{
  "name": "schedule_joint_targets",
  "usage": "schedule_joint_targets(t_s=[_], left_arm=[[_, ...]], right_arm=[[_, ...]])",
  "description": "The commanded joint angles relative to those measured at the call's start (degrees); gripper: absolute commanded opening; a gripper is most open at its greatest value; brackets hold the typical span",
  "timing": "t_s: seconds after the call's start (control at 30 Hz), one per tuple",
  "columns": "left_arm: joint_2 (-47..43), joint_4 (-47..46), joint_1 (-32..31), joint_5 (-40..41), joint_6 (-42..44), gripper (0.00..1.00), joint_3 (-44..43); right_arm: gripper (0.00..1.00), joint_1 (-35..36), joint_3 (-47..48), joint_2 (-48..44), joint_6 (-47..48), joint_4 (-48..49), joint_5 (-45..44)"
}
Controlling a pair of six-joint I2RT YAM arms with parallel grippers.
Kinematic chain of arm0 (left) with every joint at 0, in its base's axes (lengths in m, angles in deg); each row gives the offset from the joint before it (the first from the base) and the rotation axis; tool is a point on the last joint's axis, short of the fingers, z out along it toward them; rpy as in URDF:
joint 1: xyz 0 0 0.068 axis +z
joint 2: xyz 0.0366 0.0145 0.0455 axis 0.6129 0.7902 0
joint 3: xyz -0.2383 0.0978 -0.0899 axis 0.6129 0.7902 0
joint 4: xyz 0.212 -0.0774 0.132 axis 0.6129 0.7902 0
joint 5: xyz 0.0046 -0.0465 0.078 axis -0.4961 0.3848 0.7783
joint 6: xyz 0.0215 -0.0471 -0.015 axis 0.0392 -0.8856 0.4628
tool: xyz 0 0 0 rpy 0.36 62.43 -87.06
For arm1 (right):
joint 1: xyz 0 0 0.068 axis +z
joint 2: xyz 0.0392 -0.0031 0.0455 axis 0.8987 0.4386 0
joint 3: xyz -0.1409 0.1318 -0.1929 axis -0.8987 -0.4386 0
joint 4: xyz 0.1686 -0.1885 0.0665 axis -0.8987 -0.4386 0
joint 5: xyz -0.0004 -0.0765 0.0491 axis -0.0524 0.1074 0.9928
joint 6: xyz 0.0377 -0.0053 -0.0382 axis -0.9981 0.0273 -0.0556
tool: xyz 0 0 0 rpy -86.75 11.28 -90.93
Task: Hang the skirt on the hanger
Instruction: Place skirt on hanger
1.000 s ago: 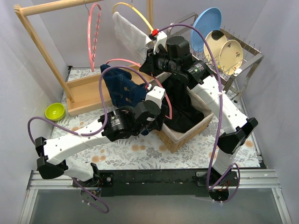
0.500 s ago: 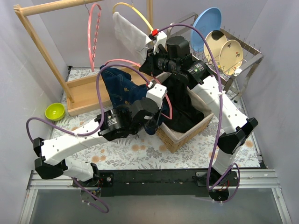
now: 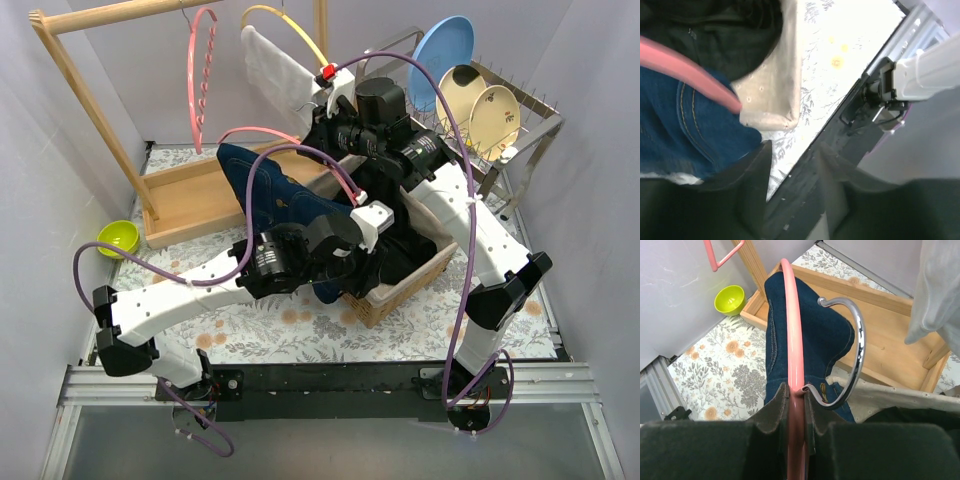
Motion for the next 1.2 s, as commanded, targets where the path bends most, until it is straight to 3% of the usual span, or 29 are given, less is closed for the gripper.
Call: schedule_joint_targets(t_s=[0.0, 0.03, 0.23, 0.27, 0.37, 0.53, 0.73, 0.83, 1.03, 1.17], left_arm=[[-5.5, 1.4, -0.4, 7.9, -3.1, 0.47, 0.0], [-7.5, 0.8, -0.4, 9.9, -3.5, 0.56, 0.1], [-22.6, 0.8, -0.4, 24.8, -7.0, 0.75, 3.3], [-24.5, 1.5, -0.4, 27.3, -7.2, 0.82, 4.1], [-32.2, 3.3, -0.4, 35.2, -8.0, 0.88, 9.7], [-39.9, 2.4, -0.4, 37.5, -7.9, 0.89, 17.6], [-36.0, 3.8, -0.4, 39.0, -4.4, 0.85, 19.5], [-36.6, -0.8, -0.4, 36.8, -0.6, 0.82, 20.8], [-34.1, -0.3, 0.1, 39.2, -0.7, 0.77, 21.5], [-33.7, -2.8, 5.3, 37.1, 2.9, 0.73, 21.8]], right_arm=[[0.01, -0.5, 3.1, -3.9, 3.3, 8.6, 5.3], [0.01, -0.5, 2.8, -4.2, 6.0, 8.0, 8.3], [0.01, -0.7, -1.2, -9.0, 19.1, 4.7, 23.4], [0.01, -0.8, -1.0, -9.5, 21.0, 3.6, 24.3], [0.01, -1.8, -0.2, -11.2, 27.1, -0.8, 25.4], [0.01, -5.8, 0.0, -14.1, 30.6, -4.8, 33.7], [0.01, -12.1, -1.4, -16.1, 28.1, -4.3, 44.7], [0.01, -13.5, -2.5, -16.9, 27.3, -3.5, 46.7], [0.01, -15.5, -2.8, -17.7, 24.4, -1.6, 51.5], [0.01, -17.0, -3.7, -19.0, 23.6, -1.1, 53.5]])
